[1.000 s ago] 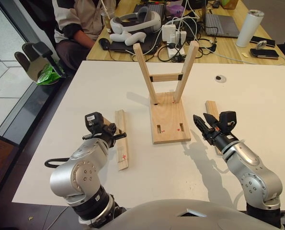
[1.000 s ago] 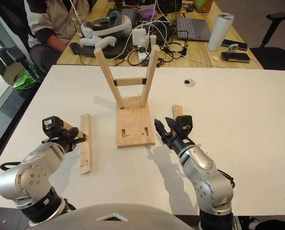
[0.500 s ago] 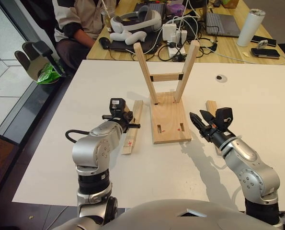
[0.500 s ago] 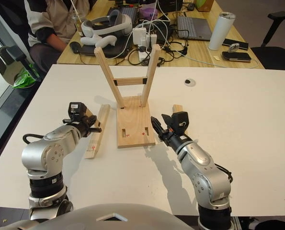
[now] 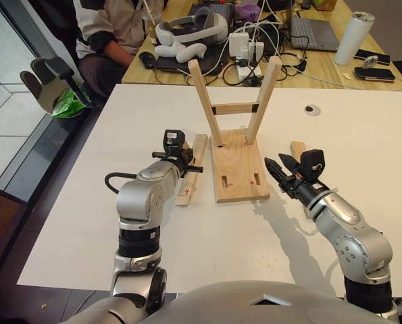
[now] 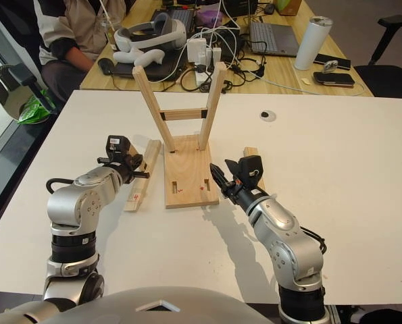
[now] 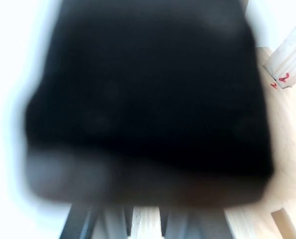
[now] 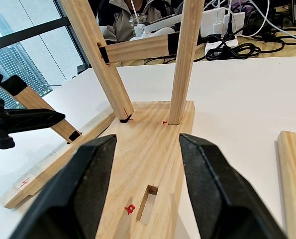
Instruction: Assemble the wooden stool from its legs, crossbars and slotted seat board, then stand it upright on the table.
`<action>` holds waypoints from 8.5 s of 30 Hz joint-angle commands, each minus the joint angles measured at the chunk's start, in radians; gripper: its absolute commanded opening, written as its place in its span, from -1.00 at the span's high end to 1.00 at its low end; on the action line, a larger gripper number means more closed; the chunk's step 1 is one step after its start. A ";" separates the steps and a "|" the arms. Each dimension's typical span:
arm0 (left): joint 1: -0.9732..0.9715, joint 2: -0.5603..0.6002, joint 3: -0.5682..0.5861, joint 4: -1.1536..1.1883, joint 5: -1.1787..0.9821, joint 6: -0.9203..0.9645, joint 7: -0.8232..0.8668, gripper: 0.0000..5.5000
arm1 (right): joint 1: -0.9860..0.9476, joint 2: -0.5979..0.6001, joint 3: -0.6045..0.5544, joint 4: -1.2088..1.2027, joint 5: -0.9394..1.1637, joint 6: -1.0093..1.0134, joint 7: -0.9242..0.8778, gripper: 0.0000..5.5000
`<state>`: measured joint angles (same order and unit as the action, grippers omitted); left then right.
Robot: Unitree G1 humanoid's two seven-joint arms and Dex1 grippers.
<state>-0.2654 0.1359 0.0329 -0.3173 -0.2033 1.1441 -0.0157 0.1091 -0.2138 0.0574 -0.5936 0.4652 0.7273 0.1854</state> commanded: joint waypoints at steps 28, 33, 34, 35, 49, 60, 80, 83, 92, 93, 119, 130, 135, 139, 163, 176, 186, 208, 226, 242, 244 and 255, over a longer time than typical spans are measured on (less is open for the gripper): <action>-0.072 0.068 0.029 -0.005 0.016 0.016 -0.059 0.39 | -0.001 0.004 0.009 -0.001 -0.021 -0.012 0.002 0.14; -0.079 0.104 0.024 0.012 0.005 0.028 -0.106 0.69 | 0.005 0.005 0.009 -0.005 -0.026 -0.014 0.003 0.14; -0.080 0.110 0.022 0.017 0.001 0.033 -0.118 0.76 | 0.005 0.005 0.010 -0.005 -0.027 -0.014 0.003 0.14; -0.081 0.115 0.021 0.021 -0.004 0.039 -0.129 0.81 | 0.005 0.004 0.010 -0.005 -0.027 -0.014 0.003 0.14; -0.159 0.291 -0.057 0.196 -0.053 0.050 -0.349 0.86 | 0.010 0.003 0.017 -0.006 -0.031 -0.021 -0.001 0.14; -0.259 0.383 -0.226 0.351 -0.053 0.017 -0.526 0.86 | 0.017 0.011 0.023 -0.007 -0.038 -0.025 -0.005 0.14; -0.284 0.334 -0.043 0.213 -0.063 0.068 -0.388 0.38 | 0.026 0.009 0.023 -0.008 -0.040 -0.031 0.000 0.14; -0.295 0.351 -0.004 0.149 -0.083 0.107 -0.383 0.26 | 0.032 0.009 0.023 -0.010 -0.040 -0.034 -0.001 0.14; -0.318 0.094 0.233 0.062 -0.087 -0.178 -0.142 0.26 | 0.011 0.045 0.045 0.002 -0.099 -0.129 -0.026 0.14; -0.282 0.051 0.220 0.047 -0.070 -0.238 -0.103 0.26 | 0.010 0.055 0.050 0.002 -0.109 -0.140 -0.035 0.14; -0.260 -0.096 0.062 0.447 0.167 -0.685 0.122 0.26 | -0.028 0.123 0.053 0.116 -0.133 -0.164 -0.033 0.14; -0.667 0.026 0.243 0.111 0.053 -0.490 0.178 0.26 | -0.022 0.125 0.044 0.111 -0.130 -0.168 -0.033 0.14; -0.470 0.004 0.196 0.087 0.101 -0.379 0.205 0.26 | -0.027 0.122 0.048 0.116 -0.131 -0.166 -0.025 0.14; -0.201 -0.041 0.032 0.285 0.062 -0.114 0.086 0.26 | -0.026 0.125 0.044 0.116 -0.135 -0.164 -0.023 0.14; -0.627 0.110 0.140 0.022 0.133 -0.101 0.095 0.26 | -0.035 0.124 0.039 0.123 -0.130 -0.150 -0.015 0.14; -0.151 0.068 -0.123 0.142 0.190 -0.091 0.033 0.26 | -0.042 0.117 0.031 0.123 -0.127 -0.135 0.001 0.14; -0.223 0.036 -0.060 0.023 0.182 -0.077 0.036 0.26 | -0.010 0.114 0.030 0.117 -0.131 -0.156 0.003 0.14; -0.115 0.258 -0.002 -0.386 -0.199 -0.186 -0.407 0.26 | 0.008 0.139 0.000 0.096 -0.120 -0.134 -0.032 0.14; -0.269 0.404 0.003 0.669 0.086 -0.595 -0.382 0.26 | -0.013 0.170 -0.002 0.139 -0.106 -0.130 -0.034 0.14; -0.080 0.525 0.113 0.319 -0.142 -0.161 -0.532 0.19 | 0.019 0.177 -0.013 0.118 -0.102 -0.132 -0.044 0.14; -0.017 0.540 0.102 0.235 -0.169 -0.116 -0.560 0.12 | 0.016 0.172 -0.011 0.123 -0.101 -0.133 -0.040 0.14; 0.087 0.557 0.047 0.144 -0.173 -0.039 -0.568 0.02 | -0.007 0.157 -0.004 0.132 -0.097 -0.116 -0.027 0.14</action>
<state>-0.2076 0.6717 0.1033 -0.1590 -0.3835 1.0897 -0.5829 0.1138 -0.0557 0.0551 -0.4585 0.3628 0.5938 0.1630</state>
